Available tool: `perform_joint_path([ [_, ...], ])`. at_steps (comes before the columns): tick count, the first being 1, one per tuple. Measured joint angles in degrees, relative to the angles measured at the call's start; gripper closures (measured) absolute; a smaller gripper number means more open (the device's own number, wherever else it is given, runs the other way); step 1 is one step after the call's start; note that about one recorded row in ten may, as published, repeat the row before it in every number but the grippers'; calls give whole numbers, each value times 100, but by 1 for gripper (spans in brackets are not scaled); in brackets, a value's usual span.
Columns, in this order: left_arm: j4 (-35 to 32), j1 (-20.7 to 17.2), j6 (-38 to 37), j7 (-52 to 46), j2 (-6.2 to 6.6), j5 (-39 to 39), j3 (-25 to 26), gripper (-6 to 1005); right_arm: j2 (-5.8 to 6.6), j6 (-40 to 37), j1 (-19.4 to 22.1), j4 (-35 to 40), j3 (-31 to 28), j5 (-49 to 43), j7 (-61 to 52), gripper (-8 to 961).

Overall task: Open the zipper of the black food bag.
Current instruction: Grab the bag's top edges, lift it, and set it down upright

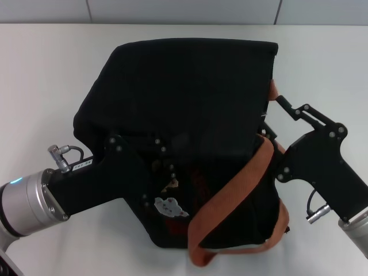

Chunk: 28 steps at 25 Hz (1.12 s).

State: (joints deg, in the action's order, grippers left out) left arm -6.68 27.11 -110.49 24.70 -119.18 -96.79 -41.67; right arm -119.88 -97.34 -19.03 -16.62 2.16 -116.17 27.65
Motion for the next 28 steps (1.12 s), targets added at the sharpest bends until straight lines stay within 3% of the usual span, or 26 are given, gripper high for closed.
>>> perform_joint_path([
  [17,0,-16,0,6,0,2,1,911,-1,85,-12,-61,-89,-43,26,708],
  [25,0,-13,2,-3,0,3,1,911,0,128,-5,-221,-107,-51,430,715],
  [28,0,-12,2,-3,0,5,1,911,-1,156,-14,-270,-119,-54,501,834],
])
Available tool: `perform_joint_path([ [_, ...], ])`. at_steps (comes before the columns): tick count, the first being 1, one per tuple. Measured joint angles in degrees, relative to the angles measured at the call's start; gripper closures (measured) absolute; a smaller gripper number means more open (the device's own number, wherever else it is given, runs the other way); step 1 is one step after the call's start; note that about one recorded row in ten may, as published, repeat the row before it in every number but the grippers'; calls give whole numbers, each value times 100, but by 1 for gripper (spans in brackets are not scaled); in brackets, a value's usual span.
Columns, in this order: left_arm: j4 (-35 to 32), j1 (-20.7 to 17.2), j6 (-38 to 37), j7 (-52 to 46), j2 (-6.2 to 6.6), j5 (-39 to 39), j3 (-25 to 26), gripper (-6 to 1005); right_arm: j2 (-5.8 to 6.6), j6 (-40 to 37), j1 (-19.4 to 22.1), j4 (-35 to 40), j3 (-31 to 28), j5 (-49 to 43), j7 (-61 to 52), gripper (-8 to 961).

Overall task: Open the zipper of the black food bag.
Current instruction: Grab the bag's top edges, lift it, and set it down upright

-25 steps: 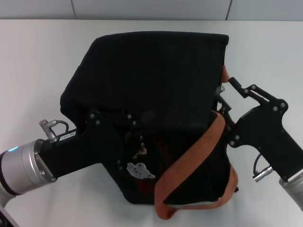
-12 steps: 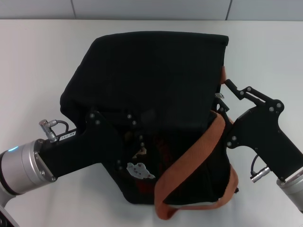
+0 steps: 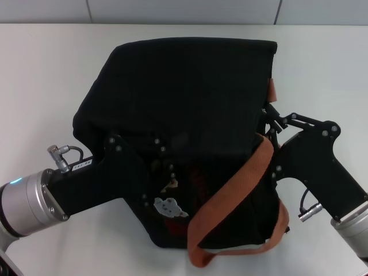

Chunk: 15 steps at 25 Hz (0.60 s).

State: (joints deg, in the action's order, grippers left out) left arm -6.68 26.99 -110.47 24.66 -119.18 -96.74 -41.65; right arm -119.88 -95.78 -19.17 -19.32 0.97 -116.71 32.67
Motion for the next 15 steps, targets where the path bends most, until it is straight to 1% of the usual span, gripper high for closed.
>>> perform_joint_path([
  [2,0,0,0,0,0,0,0,911,0,22,-3,-15,-7,0,2,914],
  [7,32,4,-2,-20,0,-3,28,911,1,74,38,-17,24,0,4,955],
  [8,52,8,-3,-30,0,-4,48,911,2,90,98,1,47,0,7,952],
  [9,67,11,-4,-40,0,-5,67,911,5,102,253,53,85,0,12,949],
  [10,67,11,-4,-40,0,-5,67,911,5,102,253,53,85,0,12,947],
  [13,72,19,-16,-160,0,-6,137,911,16,99,579,135,124,-2,15,938],
  [14,72,32,-19,-212,-1,-7,181,912,23,82,762,172,125,-5,17,936],
  [15,72,32,-19,-212,-1,-7,181,912,23,82,762,172,125,-5,17,933],
])
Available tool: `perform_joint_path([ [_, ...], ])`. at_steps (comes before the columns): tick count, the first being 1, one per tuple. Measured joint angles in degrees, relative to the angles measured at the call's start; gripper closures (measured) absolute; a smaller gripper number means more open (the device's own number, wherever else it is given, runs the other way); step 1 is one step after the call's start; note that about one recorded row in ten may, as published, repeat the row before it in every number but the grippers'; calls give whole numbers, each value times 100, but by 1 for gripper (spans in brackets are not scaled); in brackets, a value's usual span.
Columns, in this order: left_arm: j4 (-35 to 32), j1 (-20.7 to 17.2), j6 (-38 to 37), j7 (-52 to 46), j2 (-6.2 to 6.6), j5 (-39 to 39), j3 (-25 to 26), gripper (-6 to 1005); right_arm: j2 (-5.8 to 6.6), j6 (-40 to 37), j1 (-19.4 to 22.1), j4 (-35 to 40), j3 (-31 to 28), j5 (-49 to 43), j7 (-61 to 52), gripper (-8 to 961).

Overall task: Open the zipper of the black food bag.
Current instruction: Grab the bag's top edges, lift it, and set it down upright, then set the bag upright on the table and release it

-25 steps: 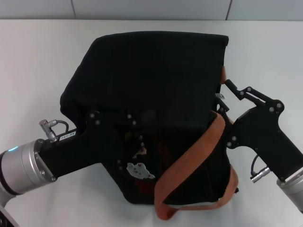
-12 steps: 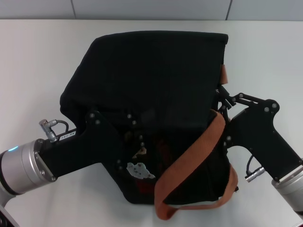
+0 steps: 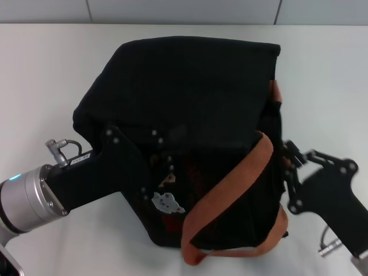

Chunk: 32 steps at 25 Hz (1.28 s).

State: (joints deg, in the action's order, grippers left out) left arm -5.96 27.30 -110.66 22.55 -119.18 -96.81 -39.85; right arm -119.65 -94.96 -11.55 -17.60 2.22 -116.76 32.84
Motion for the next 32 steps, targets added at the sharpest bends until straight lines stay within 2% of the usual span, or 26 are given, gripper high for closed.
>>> perform_joint_path([
  [4,-2,44,-4,-63,0,-1,70,912,12,41,339,97,0,0,-33,922],
  [9,0,68,-8,-82,1,1,90,912,-5,182,518,266,-3,17,-258,908],
  [18,92,74,-7,-89,1,5,179,912,-5,310,593,376,-24,41,-440,883],
  [19,121,80,-1,-89,1,4,203,912,-5,184,650,372,-49,43,-516,881],
  [21,507,90,53,-256,0,5,734,912,-6,51,694,364,-64,48,-578,875],
  [23,741,60,112,-504,1,5,1031,912,-10,-217,766,349,-113,57,-709,870],
  [28,1252,-171,369,-1010,0,10,1343,912,-7,-957,811,356,-329,64,-1310,856],
  [32,1483,-408,761,-1641,1,0,1433,912,26,-1505,706,489,-446,65,-2290,845],
])
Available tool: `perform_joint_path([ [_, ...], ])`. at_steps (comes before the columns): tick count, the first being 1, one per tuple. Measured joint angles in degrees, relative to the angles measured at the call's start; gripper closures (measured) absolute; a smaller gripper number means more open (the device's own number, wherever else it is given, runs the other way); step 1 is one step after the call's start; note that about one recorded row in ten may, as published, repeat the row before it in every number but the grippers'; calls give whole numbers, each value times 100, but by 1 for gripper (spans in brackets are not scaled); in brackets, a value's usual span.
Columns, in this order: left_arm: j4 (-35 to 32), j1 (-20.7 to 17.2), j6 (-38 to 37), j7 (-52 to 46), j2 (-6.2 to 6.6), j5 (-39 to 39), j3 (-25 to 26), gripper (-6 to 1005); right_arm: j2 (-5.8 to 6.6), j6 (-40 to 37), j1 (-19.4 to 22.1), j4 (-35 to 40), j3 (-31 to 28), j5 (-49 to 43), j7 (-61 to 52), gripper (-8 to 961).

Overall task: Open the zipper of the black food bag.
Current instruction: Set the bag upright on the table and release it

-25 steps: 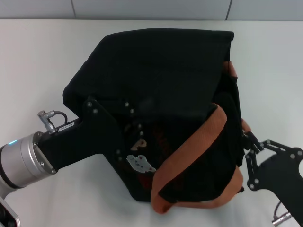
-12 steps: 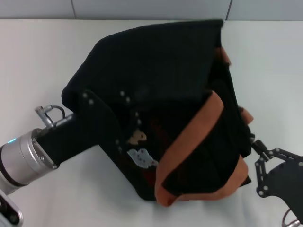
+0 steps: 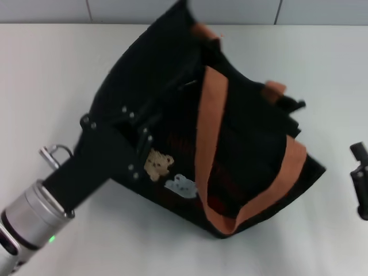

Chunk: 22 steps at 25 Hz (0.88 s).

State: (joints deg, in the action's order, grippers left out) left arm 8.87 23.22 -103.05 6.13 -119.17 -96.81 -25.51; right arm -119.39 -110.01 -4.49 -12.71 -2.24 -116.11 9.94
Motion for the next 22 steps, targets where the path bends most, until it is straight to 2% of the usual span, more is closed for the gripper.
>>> perform_joint_path([
  [1,70,-55,140,-109,0,-14,-4,912,4,-113,-57,87,-2,1,-251,842],
  [2,216,-151,377,-221,0,-29,-13,912,5,-292,-168,306,3,1,-769,800],
  [6,259,-322,477,-302,-2,-37,10,912,8,-439,-327,600,25,-16,-1534,634],
  [9,231,-444,505,-586,-1,-17,108,912,12,-525,-452,830,83,-51,-2024,399],
  [14,125,-338,623,-1535,32,-30,138,900,12,-673,-630,1041,448,-91,-2409,208],
  [16,-29,-337,578,-1668,21,-35,135,892,13,-691,-693,1136,530,-94,-2555,197],
  [22,-260,-429,92,-1665,26,-33,145,753,20,-744,-818,1301,689,-149,-2827,174],
])
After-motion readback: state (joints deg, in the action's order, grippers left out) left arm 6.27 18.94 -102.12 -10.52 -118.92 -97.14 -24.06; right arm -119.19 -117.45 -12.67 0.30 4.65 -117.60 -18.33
